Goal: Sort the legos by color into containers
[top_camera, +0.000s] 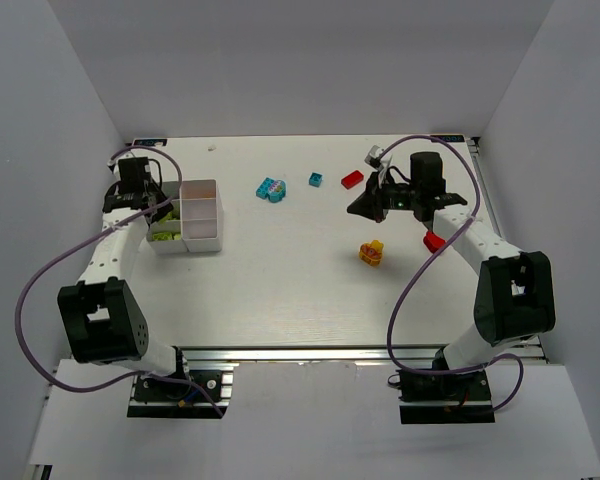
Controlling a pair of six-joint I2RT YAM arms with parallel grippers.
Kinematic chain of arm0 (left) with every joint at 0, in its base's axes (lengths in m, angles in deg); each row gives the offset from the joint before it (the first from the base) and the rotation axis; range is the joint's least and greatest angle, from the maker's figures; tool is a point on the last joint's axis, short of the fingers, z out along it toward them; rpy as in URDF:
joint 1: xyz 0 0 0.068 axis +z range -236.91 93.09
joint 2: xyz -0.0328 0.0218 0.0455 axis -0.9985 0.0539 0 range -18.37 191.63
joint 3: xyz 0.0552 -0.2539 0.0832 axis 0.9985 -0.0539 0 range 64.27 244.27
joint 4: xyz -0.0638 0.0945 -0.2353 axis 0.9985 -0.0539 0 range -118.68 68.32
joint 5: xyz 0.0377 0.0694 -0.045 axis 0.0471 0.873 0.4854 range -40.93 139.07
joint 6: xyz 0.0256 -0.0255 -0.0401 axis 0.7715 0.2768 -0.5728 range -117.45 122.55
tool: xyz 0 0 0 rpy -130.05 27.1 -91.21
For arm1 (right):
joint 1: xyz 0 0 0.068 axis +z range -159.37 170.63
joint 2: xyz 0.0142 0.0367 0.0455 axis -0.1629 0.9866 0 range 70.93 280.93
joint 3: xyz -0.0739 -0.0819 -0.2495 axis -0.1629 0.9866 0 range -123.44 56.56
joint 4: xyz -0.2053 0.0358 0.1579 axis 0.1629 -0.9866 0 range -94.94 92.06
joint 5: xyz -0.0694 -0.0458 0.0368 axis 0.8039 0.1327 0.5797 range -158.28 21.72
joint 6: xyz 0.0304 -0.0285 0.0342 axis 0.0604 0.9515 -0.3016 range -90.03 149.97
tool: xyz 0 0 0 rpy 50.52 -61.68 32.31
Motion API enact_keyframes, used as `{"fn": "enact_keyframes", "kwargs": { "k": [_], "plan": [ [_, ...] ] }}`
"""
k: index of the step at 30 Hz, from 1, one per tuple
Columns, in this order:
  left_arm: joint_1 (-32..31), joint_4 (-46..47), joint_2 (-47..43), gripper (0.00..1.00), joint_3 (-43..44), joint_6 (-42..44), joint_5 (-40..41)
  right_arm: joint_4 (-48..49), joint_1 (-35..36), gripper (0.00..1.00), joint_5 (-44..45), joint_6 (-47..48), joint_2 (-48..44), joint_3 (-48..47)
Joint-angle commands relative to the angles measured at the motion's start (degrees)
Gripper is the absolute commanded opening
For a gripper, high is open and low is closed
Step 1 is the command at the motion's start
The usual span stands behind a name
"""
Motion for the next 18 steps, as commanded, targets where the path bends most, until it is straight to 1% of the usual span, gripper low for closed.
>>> {"fn": "enact_keyframes", "kwargs": {
  "k": [1,8,13,18],
  "plan": [
    [0.8,3.2,2.1,0.0,3.7,0.8,2.0,-1.1,0.1,0.0,-0.8,1.3,-2.4,-1.8],
    [1.7,6.3,6.3,0.0,5.3,-0.4,2.6,-1.4,0.2,0.0,-0.6,1.3,-3.1,-1.1],
    [2.5,8.7,7.3,0.0,5.1,-2.9,3.3,-1.7,0.2,0.0,-0.5,1.4,-3.1,-1.1],
    [2.7,9.6,7.7,0.09,5.1,-3.6,4.2,-2.0,0.2,0.0,-0.8,1.7,-2.9,-1.1]
  ]
}}
